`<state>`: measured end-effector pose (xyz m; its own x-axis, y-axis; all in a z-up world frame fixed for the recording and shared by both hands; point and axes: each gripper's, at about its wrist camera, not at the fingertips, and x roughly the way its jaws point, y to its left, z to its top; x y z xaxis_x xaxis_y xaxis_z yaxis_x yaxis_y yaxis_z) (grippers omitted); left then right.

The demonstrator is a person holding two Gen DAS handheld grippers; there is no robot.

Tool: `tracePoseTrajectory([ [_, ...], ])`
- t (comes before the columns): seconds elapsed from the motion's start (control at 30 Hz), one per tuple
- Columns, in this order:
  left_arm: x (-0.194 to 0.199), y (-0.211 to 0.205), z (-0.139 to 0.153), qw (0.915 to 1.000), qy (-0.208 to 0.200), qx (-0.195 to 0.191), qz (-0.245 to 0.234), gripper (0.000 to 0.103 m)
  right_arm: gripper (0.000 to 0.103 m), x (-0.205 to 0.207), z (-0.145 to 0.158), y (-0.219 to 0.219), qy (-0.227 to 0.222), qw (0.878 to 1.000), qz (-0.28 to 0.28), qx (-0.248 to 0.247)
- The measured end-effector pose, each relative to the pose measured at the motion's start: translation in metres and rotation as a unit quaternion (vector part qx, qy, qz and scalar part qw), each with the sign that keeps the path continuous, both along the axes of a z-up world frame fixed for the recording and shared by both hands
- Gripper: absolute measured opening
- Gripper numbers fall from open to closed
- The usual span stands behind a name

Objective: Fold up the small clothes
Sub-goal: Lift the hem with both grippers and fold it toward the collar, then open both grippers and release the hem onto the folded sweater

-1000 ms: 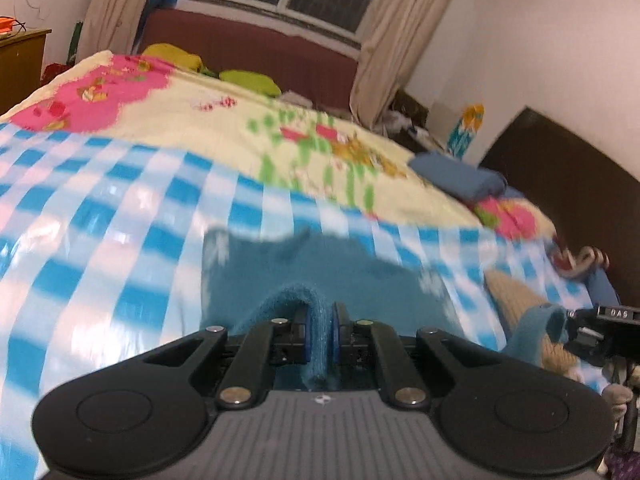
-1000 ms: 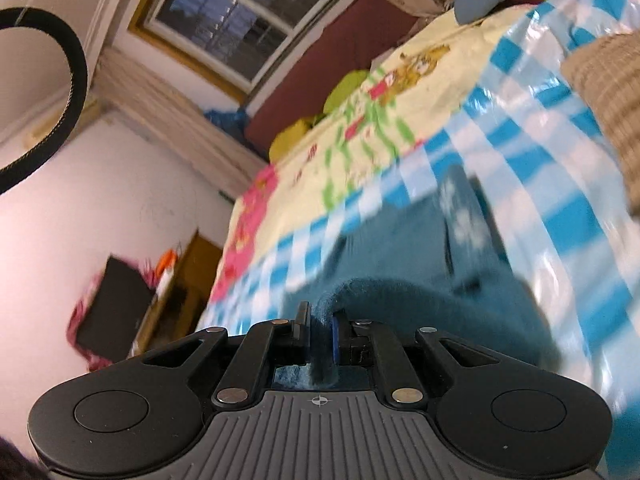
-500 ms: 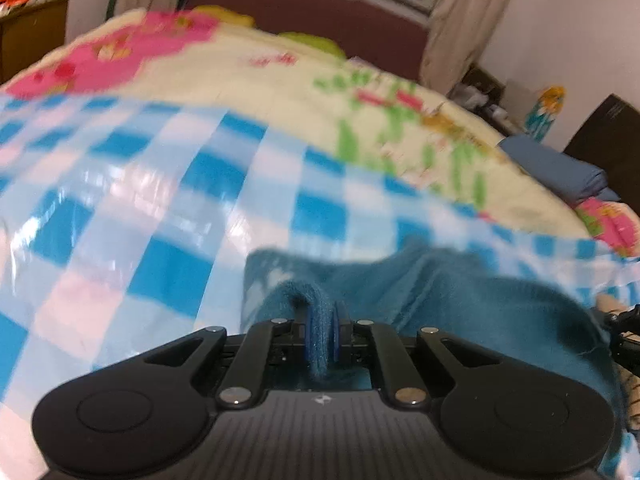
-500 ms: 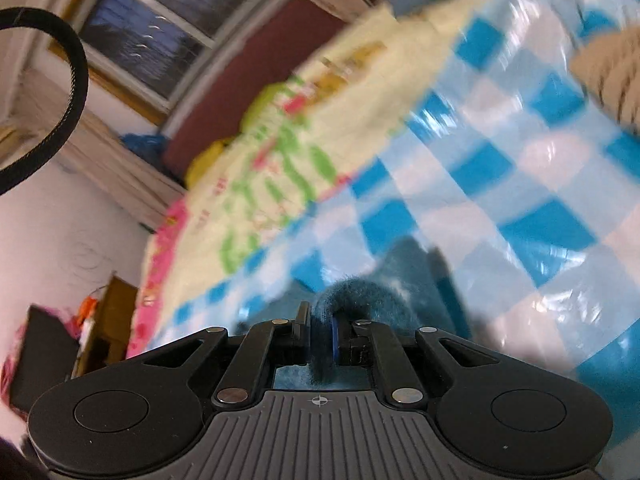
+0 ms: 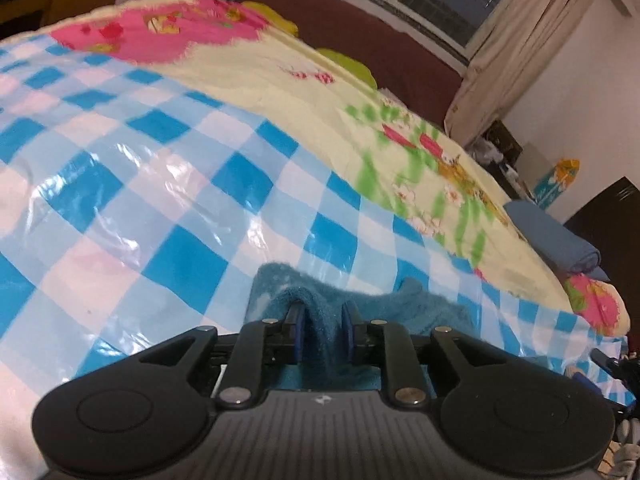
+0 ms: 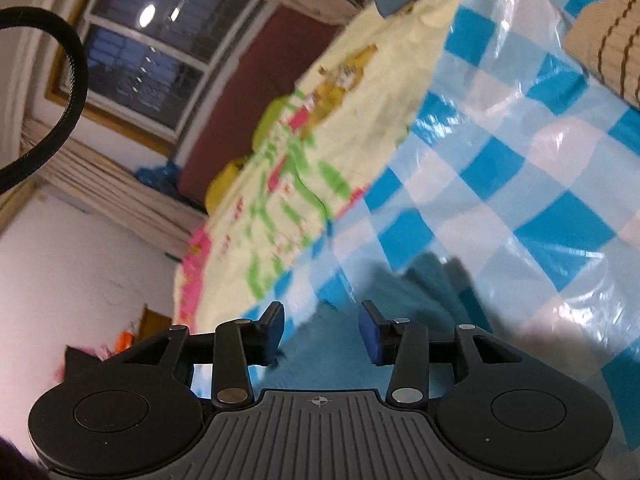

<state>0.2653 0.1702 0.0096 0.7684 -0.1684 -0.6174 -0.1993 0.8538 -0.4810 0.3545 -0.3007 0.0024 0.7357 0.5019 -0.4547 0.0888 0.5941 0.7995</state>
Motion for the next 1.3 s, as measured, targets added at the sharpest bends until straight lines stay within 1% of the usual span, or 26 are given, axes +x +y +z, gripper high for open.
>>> tracePoseTrajectory([
  [0.03, -0.002, 0.0, 0.004, 0.9999, -0.009, 0.009, 0.006, 0.033, 0.042, -0.002, 0.005, -0.001, -0.008, 1.0, -0.002, -0.008],
  [0.07, -0.004, 0.0, 0.009, 0.9995, -0.018, 0.023, 0.015, 0.037, 0.042, -0.006, 0.01, -0.001, -0.018, 0.999, -0.001, -0.029],
  [0.1, -0.006, 0.001, 0.013, 0.9985, -0.028, 0.039, 0.027, 0.047, 0.044, -0.009, 0.015, 0.001, -0.026, 0.998, 0.005, -0.06],
  [0.13, -0.006, 0.003, 0.017, 0.9975, -0.035, 0.051, 0.035, 0.05, 0.05, -0.013, 0.018, 0.005, -0.032, 0.995, 0.01, -0.097],
  [0.2, -0.007, 0.006, 0.021, 0.9962, -0.038, 0.068, 0.038, 0.05, 0.051, -0.021, 0.019, 0.014, -0.042, 0.984, 0.031, -0.17],
  [0.27, -0.01, 0.004, 0.02, 0.9959, -0.031, 0.082, 0.023, 0.05, 0.051, -0.028, 0.013, 0.023, -0.042, 0.971, 0.048, -0.229],
  [0.33, -0.017, -0.003, 0.013, 0.9945, -0.021, 0.103, -0.001, 0.051, 0.051, -0.032, 0.004, 0.03, -0.038, 0.963, 0.065, -0.259],
  [0.4, -0.025, -0.012, 0.003, 0.9916, -0.005, 0.127, -0.025, 0.053, 0.051, -0.033, -0.007, 0.033, -0.024, 0.96, 0.082, -0.266],
  [0.43, -0.028, -0.016, -0.005, 0.989, 0.006, 0.144, -0.034, 0.054, 0.051, -0.034, -0.011, 0.035, -0.022, 0.958, 0.086, -0.273],
  [0.47, -0.029, -0.019, -0.013, 0.9851, 0.022, 0.166, -0.038, 0.054, 0.051, -0.033, -0.015, 0.038, -0.017, 0.951, 0.09, -0.294],
  [0.5, -0.03, -0.022, -0.022, 0.9812, 0.039, 0.185, -0.037, 0.057, 0.043, -0.033, -0.018, 0.041, -0.009, 0.942, 0.089, -0.322],
  [0.53, -0.033, -0.02, -0.03, 0.9806, 0.042, 0.188, -0.036, 0.06, 0.036, -0.031, -0.023, 0.041, 0.001, 0.934, 0.086, -0.346],
  [0.57, -0.037, -0.017, -0.035, 0.9823, 0.036, 0.181, -0.032, 0.06, 0.033, -0.028, -0.031, 0.038, 0.016, 0.935, 0.086, -0.343],
  [0.63, -0.04, -0.011, -0.04, 0.9861, 0.029, 0.162, -0.021, 0.063, 0.032, -0.024, -0.045, 0.028, 0.04, 0.944, 0.077, -0.317],
  [0.7, -0.041, -0.008, -0.041, 0.9877, 0.029, 0.153, -0.014, 0.064, 0.032, -0.025, -0.049, 0.025, 0.045, 0.951, 0.065, -0.3],
  [0.73, -0.041, -0.007, -0.041, 0.988, 0.029, 0.151, -0.013, 0.064, 0.032, -0.026, -0.048, 0.026, 0.044, 0.951, 0.063, -0.301],
  [0.83, -0.044, -0.005, -0.037, 0.9887, 0.03, 0.147, -0.01, 0.064, 0.033, -0.032, -0.037, 0.028, 0.037, 0.945, 0.063, -0.317],
  [0.9, -0.048, -0.005, -0.031, 0.9884, 0.026, 0.149, -0.006, 0.063, 0.035, -0.036, -0.026, 0.029, 0.035, 0.939, 0.06, -0.336],
  [0.93, -0.05, -0.006, -0.028, 0.9875, 0.023, 0.156, -0.004, 0.063, 0.038, -0.039, -0.018, 0.031, 0.028, 0.934, 0.053, -0.352],
  [1.0, -0.055, -0.009, -0.021, 0.9858, 0.009, 0.167, -0.005, 0.062, 0.039, -0.048, 0.001, 0.039, 0.0, 0.922, 0.032, -0.386],
  [1.03, -0.057, -0.012, -0.017, 0.9851, -0.001, 0.172, -0.009, 0.062, 0.039, -0.052, 0.009, 0.044, -0.016, 0.92, 0.026, -0.39],
  [1.1, -0.058, -0.016, -0.011, 0.9839, -0.012, 0.178, -0.016, 0.062, 0.04, -0.057, 0.023, 0.059, -0.044, 0.927, 0.046, -0.369],
  [1.13, -0.058, -0.018, -0.009, 0.9839, -0.018, 0.177, -0.02, 0.062, 0.047, -0.055, 0.025, 0.071, -0.044, 0.932, 0.073, -0.352],
  [1.17, -0.057, -0.022, -0.007, 0.9838, -0.022, 0.176, -0.026, 0.062, 0.049, -0.052, 0.024, 0.087, -0.039, 0.936, 0.106, -0.334],
  [1.23, -0.057, -0.027, -0.005, 0.9834, -0.027, 0.177, -0.033, 0.063, 0.052, -0.046, 0.016, 0.119, -0.026, 0.943, 0.153, -0.293],
  [1.3, -0.057, -0.029, -0.008, 0.9847, -0.027, 0.168, -0.037, 0.063, 0.057, -0.037, 0.005, 0.148, -0.014, 0.945, 0.18, -0.272],
])
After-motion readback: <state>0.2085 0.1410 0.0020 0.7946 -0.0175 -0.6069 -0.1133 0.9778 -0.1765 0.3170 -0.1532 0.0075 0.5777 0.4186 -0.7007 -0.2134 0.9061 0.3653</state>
